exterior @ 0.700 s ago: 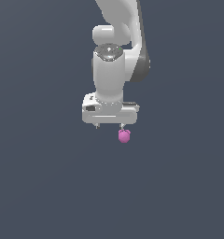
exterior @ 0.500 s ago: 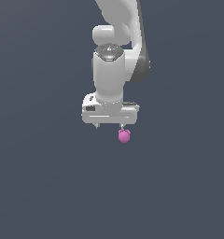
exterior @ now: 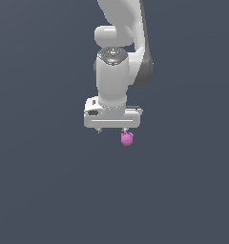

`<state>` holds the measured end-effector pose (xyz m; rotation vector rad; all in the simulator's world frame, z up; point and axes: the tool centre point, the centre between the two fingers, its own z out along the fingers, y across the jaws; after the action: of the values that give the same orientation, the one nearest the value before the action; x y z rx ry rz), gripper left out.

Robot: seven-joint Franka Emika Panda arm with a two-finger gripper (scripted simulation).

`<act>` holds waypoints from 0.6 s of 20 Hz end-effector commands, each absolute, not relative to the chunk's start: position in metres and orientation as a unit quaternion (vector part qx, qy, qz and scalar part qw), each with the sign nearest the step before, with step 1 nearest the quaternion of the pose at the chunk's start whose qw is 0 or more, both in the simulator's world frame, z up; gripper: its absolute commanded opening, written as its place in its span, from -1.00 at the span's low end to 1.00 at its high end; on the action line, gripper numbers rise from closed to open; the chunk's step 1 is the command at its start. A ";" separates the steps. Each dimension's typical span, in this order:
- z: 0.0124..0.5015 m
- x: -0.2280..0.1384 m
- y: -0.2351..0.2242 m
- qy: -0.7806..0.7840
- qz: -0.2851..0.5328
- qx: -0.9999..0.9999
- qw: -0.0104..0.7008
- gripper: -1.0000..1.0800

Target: Pick up the object and move it to a goal position.

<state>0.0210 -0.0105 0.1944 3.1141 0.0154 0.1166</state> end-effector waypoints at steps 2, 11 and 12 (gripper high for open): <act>0.193 0.020 -0.009 0.004 0.037 0.999 0.012 0.92; 0.151 0.003 0.022 -0.018 0.023 1.000 0.006 0.92; 0.143 0.000 0.027 -0.022 0.020 1.000 0.004 0.92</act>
<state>0.0051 0.0191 0.1544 3.1283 -0.0516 0.0768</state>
